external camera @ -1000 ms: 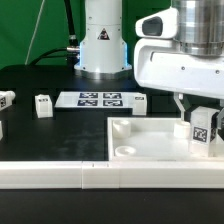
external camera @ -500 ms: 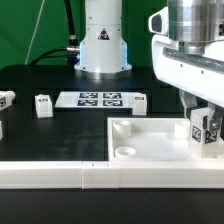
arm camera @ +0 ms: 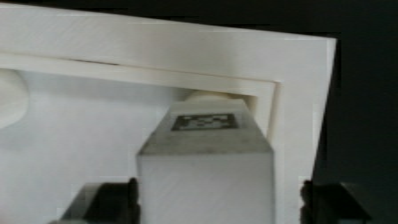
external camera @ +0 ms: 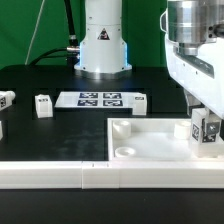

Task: Assemble one leg

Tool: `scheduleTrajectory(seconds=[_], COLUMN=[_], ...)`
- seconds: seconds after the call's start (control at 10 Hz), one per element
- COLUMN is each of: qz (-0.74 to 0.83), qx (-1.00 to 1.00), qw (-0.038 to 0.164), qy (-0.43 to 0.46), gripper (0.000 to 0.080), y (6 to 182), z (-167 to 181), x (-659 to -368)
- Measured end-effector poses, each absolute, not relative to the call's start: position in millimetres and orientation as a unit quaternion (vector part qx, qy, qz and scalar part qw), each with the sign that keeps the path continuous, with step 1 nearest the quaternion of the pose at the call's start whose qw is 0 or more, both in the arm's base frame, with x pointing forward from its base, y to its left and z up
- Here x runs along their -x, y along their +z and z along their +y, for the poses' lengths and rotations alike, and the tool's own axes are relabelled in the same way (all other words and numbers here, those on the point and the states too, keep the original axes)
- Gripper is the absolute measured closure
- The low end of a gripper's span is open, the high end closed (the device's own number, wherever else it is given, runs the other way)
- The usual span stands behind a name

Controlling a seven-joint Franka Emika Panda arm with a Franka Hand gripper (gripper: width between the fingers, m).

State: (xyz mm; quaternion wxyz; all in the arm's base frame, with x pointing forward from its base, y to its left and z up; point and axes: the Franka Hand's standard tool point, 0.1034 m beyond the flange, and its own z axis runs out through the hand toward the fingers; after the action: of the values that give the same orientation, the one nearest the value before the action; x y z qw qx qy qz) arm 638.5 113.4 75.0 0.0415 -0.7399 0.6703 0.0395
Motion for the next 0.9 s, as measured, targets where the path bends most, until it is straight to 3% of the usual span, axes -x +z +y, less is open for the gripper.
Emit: scheduleTrajectory(seconds=[0.1,0.2,0.3,0.9], qz=[0.654,0.647,0.635,0.372], qx=[0.754,0.76,0.77,0.926], qw=[0.042,0.043,0.043,0.052], qy=[0.039,0.039,0.039,0.025], gripper=[0.0296,0.0181,0.016,0.0151], y=[75.0,75.0,75.3,75.7], z=[114,115,117,125], x=[-638,-638,-638,-637])
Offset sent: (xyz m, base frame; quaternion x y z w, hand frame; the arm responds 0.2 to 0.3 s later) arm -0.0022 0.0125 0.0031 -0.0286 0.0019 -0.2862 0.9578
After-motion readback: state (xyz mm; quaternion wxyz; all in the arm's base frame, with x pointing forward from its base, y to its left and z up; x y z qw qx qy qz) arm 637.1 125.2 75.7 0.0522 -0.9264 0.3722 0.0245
